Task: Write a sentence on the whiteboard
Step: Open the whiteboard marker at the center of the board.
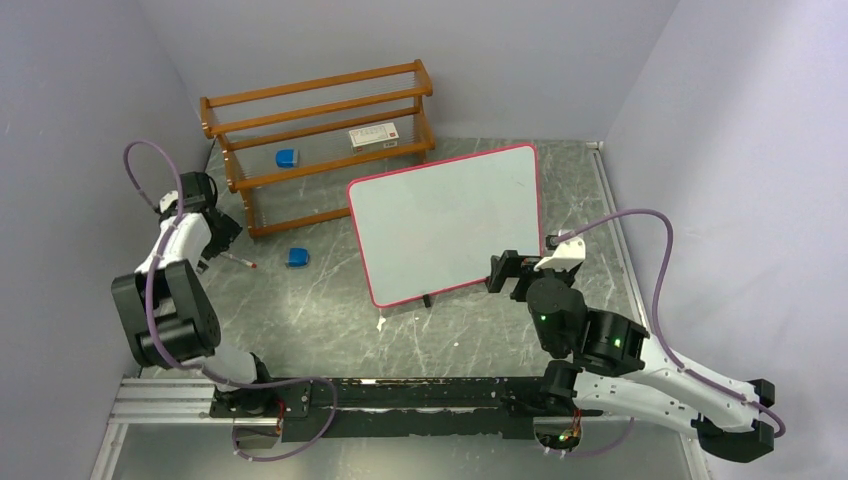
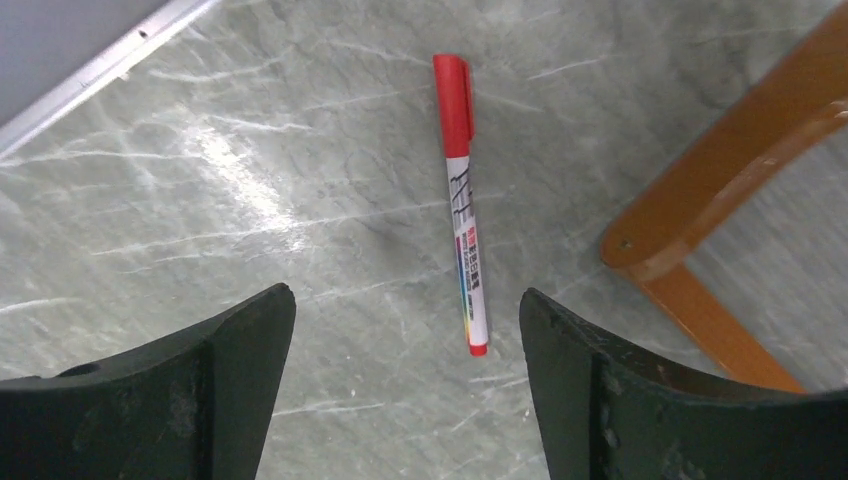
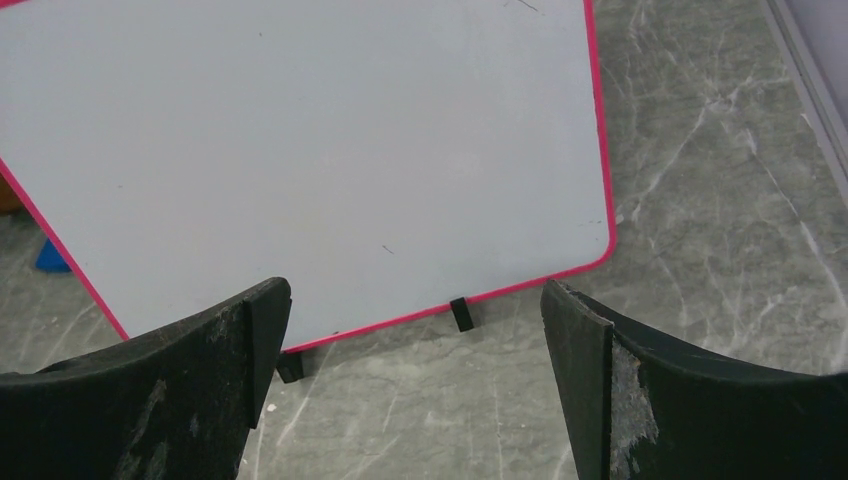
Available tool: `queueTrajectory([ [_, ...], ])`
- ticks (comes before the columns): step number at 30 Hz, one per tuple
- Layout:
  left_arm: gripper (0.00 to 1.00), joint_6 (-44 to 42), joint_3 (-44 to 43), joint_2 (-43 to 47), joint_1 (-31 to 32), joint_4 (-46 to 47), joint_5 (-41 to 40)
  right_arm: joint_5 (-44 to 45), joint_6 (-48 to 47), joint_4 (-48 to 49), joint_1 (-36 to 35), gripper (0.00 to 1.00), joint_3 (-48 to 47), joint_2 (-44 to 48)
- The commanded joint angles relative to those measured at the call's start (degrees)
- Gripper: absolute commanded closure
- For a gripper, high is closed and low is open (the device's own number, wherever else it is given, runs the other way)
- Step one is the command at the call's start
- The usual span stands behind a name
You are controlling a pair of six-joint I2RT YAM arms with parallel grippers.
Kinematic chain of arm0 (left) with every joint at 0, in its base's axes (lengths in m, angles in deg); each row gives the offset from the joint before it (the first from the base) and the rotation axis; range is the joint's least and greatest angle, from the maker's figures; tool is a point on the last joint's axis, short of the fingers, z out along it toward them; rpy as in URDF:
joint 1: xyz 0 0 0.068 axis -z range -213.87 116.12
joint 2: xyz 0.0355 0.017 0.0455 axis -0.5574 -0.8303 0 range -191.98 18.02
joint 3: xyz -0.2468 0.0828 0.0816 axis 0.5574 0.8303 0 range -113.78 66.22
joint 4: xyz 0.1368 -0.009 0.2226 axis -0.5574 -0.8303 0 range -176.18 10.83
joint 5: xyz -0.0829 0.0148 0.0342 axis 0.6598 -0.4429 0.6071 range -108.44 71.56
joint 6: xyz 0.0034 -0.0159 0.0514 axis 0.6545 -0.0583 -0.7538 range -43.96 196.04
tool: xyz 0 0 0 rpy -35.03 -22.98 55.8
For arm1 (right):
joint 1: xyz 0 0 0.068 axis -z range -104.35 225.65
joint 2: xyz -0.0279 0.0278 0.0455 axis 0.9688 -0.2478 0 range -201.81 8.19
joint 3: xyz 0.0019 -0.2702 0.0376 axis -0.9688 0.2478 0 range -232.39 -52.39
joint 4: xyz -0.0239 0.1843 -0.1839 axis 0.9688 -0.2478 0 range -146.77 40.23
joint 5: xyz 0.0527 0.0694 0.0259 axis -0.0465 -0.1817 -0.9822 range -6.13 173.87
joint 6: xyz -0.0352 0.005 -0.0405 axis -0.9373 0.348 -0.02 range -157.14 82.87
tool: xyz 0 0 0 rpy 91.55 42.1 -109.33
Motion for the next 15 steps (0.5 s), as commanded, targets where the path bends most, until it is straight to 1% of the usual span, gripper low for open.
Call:
queueTrajectory([
  [1,0.17,2.14,-2.67,-5.72,-1.01,1.85,1.87,2.19,2.51,-4.46,0.17,0.0,-2.47,-0.3],
  [2,0.21,1.98,-3.01,-6.9,-1.17,2.2,1.83,2.39,2.88,-4.99,0.19,0.0,-2.64,-0.48],
  [5,0.29,1.7,-4.02,-9.75,-1.73,3.0,1.89,2.33,3.9,-5.82,0.15,0.0,-2.94,-1.02],
  [10,0.48,0.74,-5.08,-13.8,-2.81,4.94,3.3,1.31,4.87,-5.59,0.17,0.0,-2.59,-1.95],
  [13,0.55,0.52,-5.63,-16.44,-2.87,5.55,4.53,0.89,5.22,-5.61,0.19,0.0,-2.58,-2.93],
  [15,0.56,0.69,-4.96,-17.49,-2.98,6.25,4.71,1.03,5.43,-5.67,0.19,0.0,-2.75,-3.54],
])
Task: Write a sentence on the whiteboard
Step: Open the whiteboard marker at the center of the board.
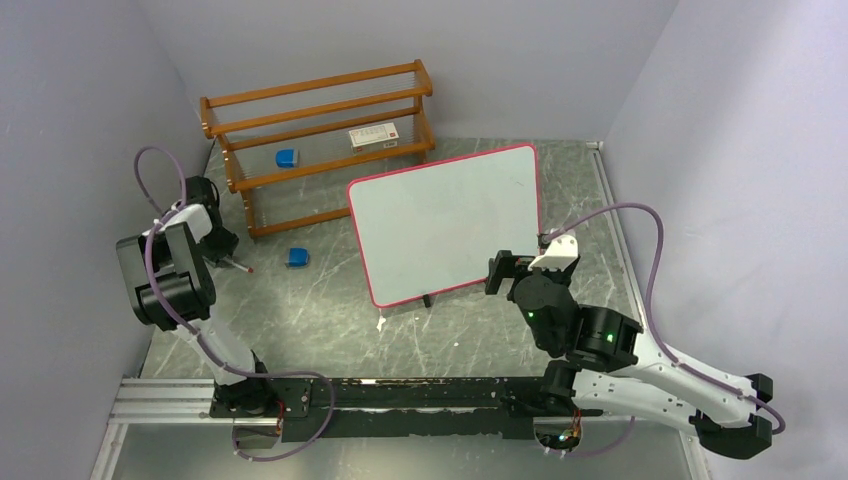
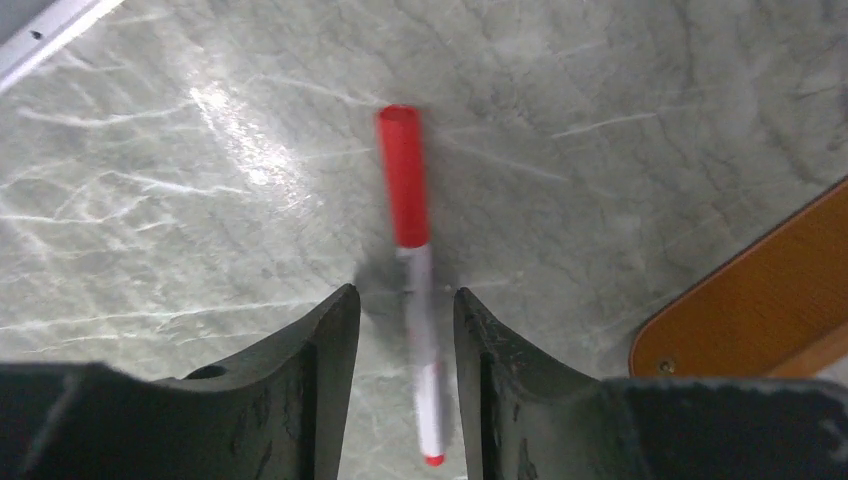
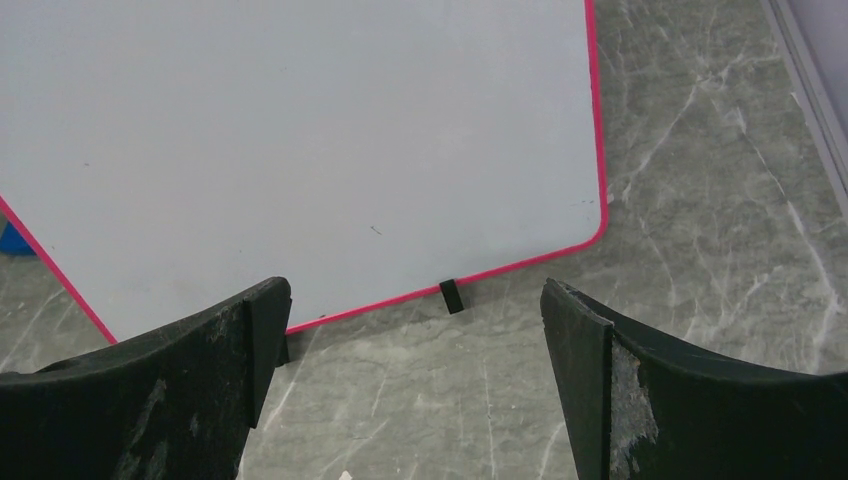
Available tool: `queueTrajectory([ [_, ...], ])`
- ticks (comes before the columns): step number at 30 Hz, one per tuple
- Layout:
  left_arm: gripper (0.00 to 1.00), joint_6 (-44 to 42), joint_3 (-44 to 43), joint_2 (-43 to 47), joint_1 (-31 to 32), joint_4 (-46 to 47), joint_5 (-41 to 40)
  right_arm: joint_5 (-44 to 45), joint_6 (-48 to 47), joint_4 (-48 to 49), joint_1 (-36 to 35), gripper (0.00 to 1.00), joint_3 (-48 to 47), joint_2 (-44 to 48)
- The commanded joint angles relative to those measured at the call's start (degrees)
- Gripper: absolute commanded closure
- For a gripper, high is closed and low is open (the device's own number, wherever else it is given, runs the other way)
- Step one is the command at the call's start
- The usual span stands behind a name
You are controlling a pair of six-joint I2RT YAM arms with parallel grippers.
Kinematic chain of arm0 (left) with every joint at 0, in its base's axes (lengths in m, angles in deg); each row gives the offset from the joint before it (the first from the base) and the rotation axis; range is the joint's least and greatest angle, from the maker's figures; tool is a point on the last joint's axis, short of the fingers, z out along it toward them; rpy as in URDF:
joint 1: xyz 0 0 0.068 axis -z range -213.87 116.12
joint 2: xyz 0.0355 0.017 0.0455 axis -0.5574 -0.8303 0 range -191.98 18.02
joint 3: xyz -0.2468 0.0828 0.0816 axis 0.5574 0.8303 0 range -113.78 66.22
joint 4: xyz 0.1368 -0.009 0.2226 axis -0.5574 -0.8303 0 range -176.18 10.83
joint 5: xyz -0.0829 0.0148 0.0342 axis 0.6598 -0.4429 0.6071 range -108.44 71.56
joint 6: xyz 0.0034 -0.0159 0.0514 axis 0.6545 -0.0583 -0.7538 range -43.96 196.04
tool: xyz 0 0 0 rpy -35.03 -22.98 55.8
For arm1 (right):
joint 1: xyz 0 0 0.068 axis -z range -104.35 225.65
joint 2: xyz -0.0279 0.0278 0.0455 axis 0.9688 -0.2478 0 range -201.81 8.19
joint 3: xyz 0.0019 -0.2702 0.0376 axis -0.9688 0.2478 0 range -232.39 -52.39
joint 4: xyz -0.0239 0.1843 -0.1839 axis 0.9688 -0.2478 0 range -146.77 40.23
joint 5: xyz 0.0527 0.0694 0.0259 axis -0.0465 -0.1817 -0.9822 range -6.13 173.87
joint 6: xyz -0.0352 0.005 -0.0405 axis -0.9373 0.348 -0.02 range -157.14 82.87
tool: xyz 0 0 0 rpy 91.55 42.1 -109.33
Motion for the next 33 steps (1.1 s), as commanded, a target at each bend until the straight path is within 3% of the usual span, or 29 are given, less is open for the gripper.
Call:
queueTrajectory([
  [1,0.56,0.09,-0.57,-2.62,-0.62,2.55,1.61,0.99,1.85,-0.35,0.16,0.0,-1.15,-0.92],
  [11,0.67,-0.61,0.89,-5.12,-0.53,-0.02,-0.64,0.84,1.31,1.69,0.18,0.0,-0.37,-2.13],
  [16,0.79,-0.28,3.36,-2.79,-0.67,0.56,0.37,0.56,0.51,2.5,0.17,0.0,0.33,-0.84],
  [25,0.84,0.93,9.63,1.22,-1.55,2.87,3.66,0.16,-1.25,3.67,0.17,0.0,1.51,1.71],
  [29,0.94,0.31,9.68,2.73,-2.11,2.95,6.43,0.03,-1.08,3.41,0.18,0.0,1.64,1.5],
  [33,0.95,-0.46,10.19,7.57,-3.75,2.4,8.0,-2.01,-2.86,5.18,0.14,0.0,2.06,0.95],
])
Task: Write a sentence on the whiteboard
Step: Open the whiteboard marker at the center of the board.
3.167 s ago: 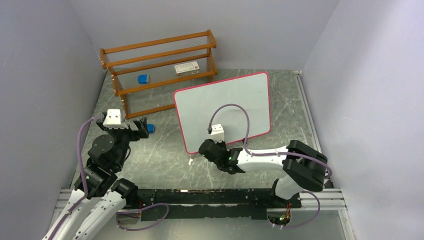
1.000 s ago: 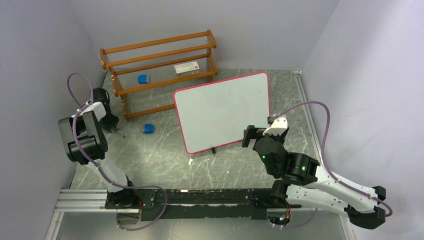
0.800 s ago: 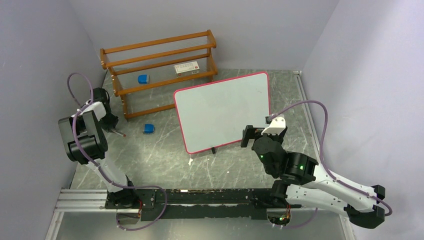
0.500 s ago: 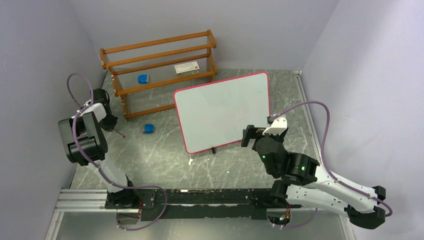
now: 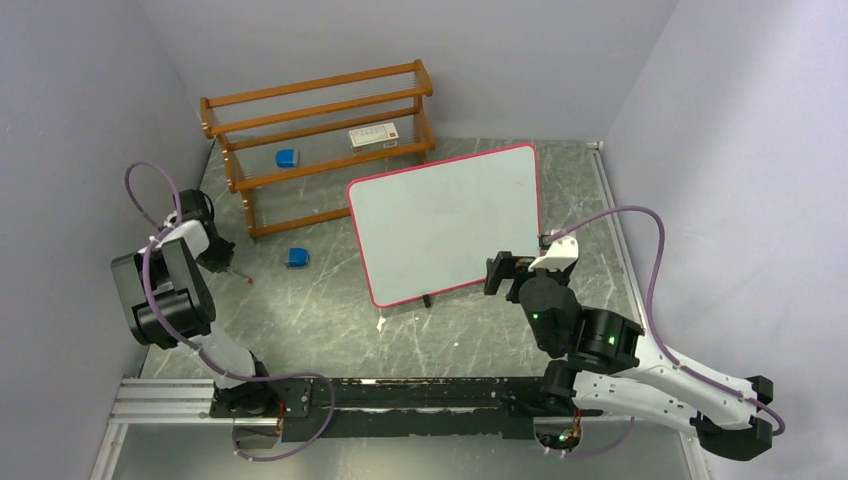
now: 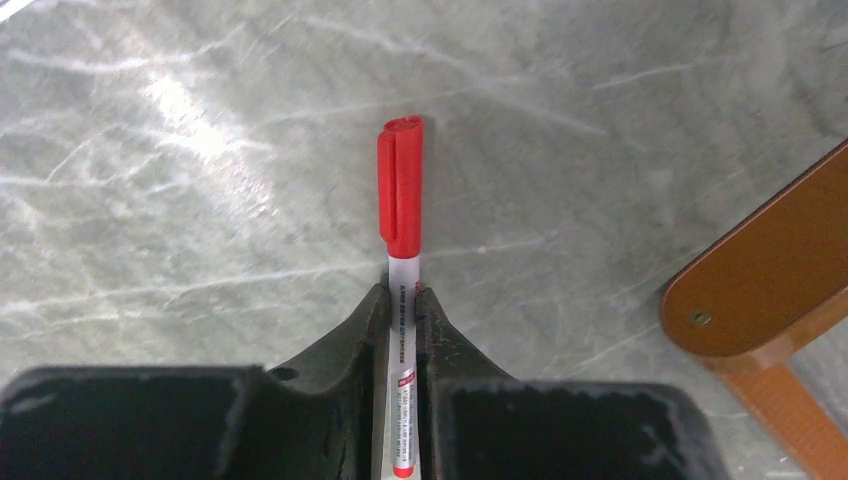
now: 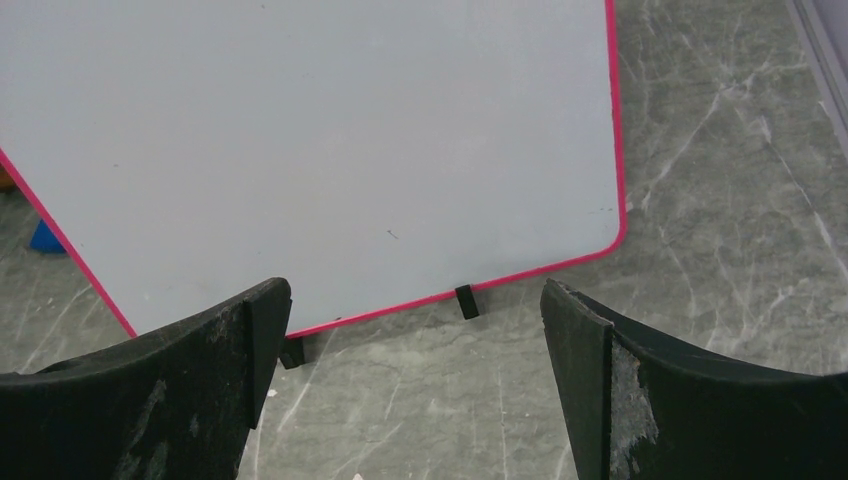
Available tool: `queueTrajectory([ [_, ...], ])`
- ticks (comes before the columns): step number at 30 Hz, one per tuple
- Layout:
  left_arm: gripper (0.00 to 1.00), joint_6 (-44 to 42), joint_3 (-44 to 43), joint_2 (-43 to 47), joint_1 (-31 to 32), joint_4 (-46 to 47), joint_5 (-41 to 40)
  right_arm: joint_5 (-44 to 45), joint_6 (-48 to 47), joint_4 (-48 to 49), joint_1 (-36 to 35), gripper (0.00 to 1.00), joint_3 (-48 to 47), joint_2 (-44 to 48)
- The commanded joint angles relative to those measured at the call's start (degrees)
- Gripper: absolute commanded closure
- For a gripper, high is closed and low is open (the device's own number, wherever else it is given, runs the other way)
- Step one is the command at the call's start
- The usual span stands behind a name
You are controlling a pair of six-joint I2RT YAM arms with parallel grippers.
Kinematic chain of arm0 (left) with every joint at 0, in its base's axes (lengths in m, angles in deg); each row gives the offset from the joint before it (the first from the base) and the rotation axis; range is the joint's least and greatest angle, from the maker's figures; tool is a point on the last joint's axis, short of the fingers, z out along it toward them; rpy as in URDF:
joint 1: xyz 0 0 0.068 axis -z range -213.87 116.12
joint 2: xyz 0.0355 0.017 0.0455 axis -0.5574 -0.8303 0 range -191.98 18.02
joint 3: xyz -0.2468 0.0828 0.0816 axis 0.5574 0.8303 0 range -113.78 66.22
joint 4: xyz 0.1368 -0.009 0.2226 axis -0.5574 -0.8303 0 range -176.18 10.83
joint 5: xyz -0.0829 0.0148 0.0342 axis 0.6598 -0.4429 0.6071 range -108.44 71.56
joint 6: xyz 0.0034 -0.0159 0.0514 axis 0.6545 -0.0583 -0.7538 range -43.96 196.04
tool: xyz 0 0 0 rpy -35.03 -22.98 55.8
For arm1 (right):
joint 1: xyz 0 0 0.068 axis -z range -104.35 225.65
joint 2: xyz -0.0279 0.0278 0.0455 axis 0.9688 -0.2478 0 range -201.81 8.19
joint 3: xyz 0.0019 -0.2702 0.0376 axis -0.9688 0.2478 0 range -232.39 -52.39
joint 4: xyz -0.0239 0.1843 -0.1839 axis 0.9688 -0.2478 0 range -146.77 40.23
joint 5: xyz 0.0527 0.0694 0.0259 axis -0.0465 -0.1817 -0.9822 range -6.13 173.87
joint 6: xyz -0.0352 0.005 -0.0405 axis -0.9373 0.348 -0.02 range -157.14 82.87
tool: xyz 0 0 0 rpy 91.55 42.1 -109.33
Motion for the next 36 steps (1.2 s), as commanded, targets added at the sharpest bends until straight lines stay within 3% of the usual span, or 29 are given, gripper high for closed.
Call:
queueTrajectory([
  [1,0.95,-1.05,2.55,4.63,-2.09,-4.3,3.71,-2.22,-3.6,4.02,0.16,0.0,1.41,-0.14],
  [9,0.95,-1.91,4.69,19.2,-2.79,-6.82,4.29,-9.14,-10.75,14.8,0.14,0.0,5.09,0.27],
  [18,0.95,0.06,5.27,37.78,-2.66,-8.28,18.08,-19.03,-18.31,29.18,0.19,0.0,6.78,-1.17],
  [27,0.95,2.3,-0.87,42.96,2.21,-11.71,28.2,-28.21,-18.56,41.14,0.19,0.0,6.85,-6.2],
  [36,0.95,9.83,-1.58,47.12,7.62,-6.71,42.87,-34.17,-17.11,53.34,0.14,0.0,6.15,-13.02],
])
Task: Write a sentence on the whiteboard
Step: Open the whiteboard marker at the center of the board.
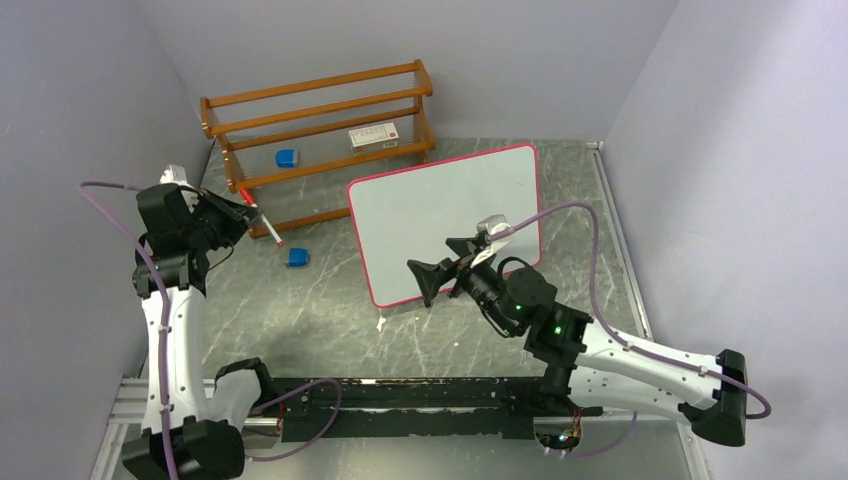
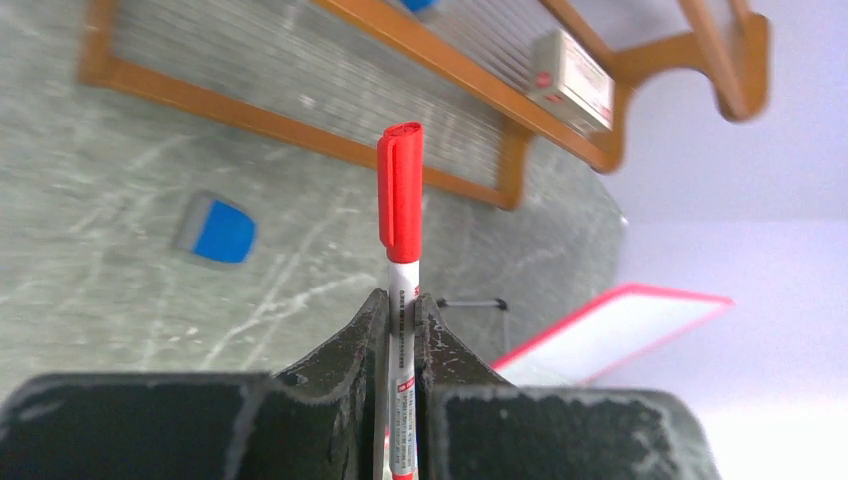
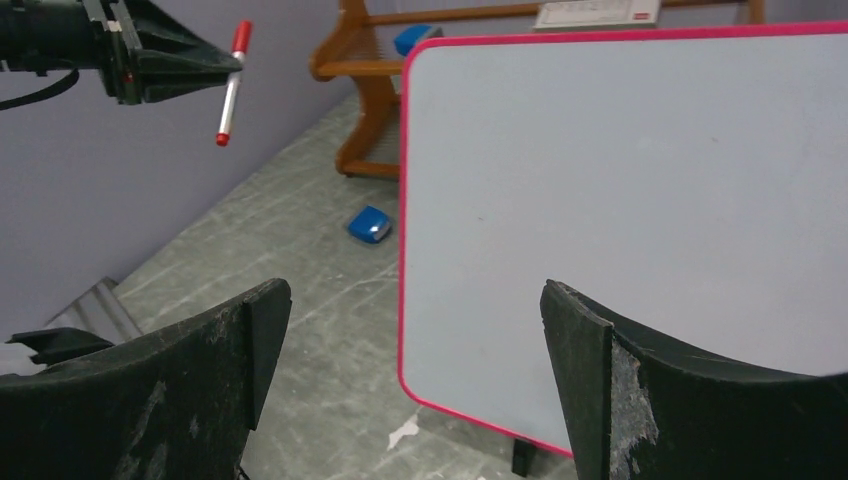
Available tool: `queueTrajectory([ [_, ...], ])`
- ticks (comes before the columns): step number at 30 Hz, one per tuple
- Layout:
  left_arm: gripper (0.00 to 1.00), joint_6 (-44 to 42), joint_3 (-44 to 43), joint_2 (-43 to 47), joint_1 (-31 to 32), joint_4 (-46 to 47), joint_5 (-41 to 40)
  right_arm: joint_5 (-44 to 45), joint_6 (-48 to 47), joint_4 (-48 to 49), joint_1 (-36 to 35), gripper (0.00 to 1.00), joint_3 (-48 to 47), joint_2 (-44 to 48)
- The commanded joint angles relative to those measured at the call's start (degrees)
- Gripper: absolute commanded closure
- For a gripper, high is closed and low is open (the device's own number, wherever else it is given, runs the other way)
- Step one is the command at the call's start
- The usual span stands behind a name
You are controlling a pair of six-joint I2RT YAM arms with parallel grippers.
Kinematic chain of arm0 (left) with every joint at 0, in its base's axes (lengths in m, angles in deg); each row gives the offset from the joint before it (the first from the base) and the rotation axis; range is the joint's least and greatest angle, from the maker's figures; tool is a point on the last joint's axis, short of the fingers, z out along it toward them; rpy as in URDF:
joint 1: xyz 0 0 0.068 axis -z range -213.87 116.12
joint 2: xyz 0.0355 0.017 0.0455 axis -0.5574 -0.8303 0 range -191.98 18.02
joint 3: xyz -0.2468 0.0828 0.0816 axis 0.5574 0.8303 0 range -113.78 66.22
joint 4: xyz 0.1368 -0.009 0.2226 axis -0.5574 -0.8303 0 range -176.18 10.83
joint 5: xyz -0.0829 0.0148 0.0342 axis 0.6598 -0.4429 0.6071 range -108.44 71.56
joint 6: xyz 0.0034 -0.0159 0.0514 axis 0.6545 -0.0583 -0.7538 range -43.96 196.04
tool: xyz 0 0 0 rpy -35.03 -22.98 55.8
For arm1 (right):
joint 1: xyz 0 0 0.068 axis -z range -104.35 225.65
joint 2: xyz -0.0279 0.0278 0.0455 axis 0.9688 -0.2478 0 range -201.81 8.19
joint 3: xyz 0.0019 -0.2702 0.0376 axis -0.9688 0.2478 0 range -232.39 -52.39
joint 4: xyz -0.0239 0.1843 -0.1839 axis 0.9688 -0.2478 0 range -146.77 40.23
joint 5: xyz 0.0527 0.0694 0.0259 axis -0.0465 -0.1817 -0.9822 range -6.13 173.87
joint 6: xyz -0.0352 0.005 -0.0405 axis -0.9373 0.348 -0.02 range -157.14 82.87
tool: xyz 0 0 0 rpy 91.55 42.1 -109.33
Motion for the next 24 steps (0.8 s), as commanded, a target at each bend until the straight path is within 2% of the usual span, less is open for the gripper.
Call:
queueTrajectory([
  [1,0.95,7.23,-0.27,3.7,2.89,4.57,9.96,-3.92,1.23,9.48,0.16,0.0,-0.66,-2.86],
  [13,0.95,18.0,-0.35,7.36,4.7,10.65,13.42,-5.08,9.94,21.44,-0.1,0.02,-4.28,-15.3],
  [24,0.95,19.85,-0.94,6.99,7.76,13.27,13.17,-7.79,11.04,28.82,-2.64,0.08,-15.37,-30.66],
])
